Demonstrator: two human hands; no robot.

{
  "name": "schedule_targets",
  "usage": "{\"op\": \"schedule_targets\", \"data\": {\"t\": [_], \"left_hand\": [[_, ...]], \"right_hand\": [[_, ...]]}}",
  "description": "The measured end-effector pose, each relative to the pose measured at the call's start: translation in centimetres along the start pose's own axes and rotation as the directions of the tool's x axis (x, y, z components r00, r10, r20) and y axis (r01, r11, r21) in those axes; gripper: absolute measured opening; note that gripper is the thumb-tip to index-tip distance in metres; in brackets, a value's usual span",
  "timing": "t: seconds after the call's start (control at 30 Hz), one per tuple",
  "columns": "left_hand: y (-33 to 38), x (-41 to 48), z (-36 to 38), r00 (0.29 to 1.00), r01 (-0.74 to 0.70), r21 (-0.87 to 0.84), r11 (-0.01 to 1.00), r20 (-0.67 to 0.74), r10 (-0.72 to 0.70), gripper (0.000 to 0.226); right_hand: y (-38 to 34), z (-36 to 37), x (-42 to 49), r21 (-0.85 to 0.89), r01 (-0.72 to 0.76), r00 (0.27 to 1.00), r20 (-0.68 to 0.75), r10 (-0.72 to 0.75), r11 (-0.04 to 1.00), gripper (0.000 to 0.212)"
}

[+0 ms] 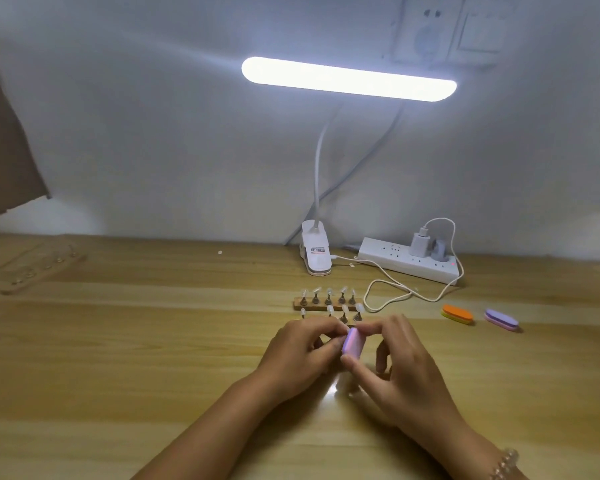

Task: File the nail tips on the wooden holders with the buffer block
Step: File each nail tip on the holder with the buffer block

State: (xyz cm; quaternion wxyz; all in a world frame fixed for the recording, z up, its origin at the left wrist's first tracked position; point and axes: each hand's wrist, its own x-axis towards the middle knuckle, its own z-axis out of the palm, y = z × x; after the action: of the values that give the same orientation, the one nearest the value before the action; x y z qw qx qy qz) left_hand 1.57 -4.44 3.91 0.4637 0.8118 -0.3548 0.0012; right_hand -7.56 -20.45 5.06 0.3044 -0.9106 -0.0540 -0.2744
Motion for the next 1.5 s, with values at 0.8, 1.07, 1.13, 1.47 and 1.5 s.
{"op": "schedule_targets", "data": {"t": [0.8, 1.07, 1.13, 1.47, 1.5], "left_hand": [[0.3, 0.1, 0.0, 1.0, 0.003, 0.037, 0.999, 0.03, -0.004, 0.018], [0.1, 0.1, -0.1, 0.997, 0.02, 0.08, 0.997, 0.079, -0.027, 0.014], [0.1, 0.1, -0.2, 0.997, 0.022, 0.09, 0.996, 0.077, -0.029, 0.013], [0.2, 0.1, -0.3, 0.997, 0.022, 0.132, 0.991, 0.07, -0.032, 0.015], [0.3, 0.1, -0.3, 0.997, 0.024, 0.128, 0.992, 0.073, -0.033, 0.016]], "right_hand": [[-0.1, -0.3, 0.2, -0.103, -0.006, 0.998, -0.055, 0.0, 0.995, 0.034], [-0.1, -0.2, -0.3, -0.266, 0.078, 0.997, 0.02, -0.076, 0.961, 0.035], [-0.2, -0.1, -0.3, -0.264, 0.069, 0.998, 0.028, -0.064, 0.962, 0.036], [0.0, -0.3, -0.1, -0.198, 0.004, 0.999, -0.032, -0.011, 0.98, 0.033], [0.0, -0.3, 0.1, -0.195, -0.007, 0.998, -0.057, -0.005, 0.981, 0.033]]}}
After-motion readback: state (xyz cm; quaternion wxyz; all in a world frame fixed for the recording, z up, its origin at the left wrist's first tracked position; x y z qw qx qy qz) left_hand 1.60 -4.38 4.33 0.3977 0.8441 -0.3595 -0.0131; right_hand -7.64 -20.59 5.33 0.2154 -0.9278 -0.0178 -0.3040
